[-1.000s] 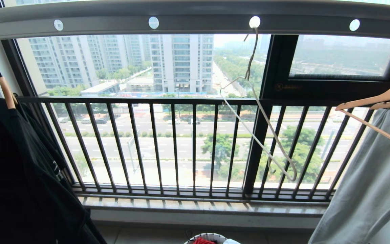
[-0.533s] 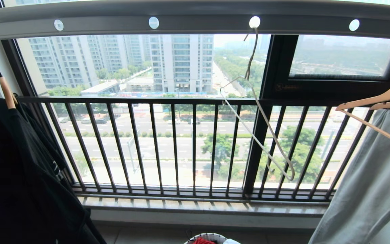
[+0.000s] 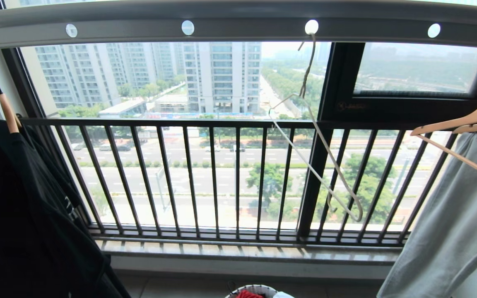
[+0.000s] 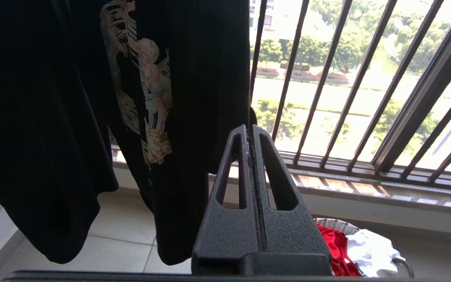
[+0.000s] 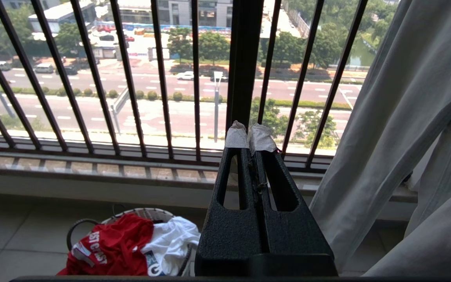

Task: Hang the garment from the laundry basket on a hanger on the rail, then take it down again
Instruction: Pick up the clothes rack on the clothesline

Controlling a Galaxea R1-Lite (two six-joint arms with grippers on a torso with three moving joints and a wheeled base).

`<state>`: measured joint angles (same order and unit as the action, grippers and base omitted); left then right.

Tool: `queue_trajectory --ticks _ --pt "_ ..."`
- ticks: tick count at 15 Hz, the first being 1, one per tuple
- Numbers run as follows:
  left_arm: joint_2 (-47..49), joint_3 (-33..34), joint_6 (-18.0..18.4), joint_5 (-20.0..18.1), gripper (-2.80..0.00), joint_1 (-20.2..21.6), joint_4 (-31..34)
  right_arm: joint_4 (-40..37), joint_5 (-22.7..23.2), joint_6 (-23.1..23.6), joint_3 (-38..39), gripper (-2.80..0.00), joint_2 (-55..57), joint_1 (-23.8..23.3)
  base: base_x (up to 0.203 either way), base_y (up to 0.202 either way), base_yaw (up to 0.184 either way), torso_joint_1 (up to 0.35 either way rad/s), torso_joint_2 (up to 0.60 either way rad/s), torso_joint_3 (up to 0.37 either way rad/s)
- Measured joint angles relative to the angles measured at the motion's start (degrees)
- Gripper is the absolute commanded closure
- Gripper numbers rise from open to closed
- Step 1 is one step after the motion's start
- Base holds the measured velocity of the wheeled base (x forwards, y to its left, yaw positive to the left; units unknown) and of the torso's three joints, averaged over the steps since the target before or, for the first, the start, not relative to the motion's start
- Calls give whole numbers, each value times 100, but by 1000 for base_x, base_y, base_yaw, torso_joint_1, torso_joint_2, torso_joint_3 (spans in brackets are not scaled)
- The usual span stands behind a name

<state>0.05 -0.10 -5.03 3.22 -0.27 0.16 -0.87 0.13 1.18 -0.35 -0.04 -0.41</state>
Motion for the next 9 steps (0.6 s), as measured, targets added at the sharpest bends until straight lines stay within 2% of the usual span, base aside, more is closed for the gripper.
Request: queue_trajectory --ticks 3,9 --pt "0 0 -3 0 0 0 2 -56 55 -20 -432 0 318 11 0 0 0 0 0 0" --pt "0 0 -2 -2 0 0 2 -97 312 -74 -2334 0 2381 15 0 0 0 0 0 0"
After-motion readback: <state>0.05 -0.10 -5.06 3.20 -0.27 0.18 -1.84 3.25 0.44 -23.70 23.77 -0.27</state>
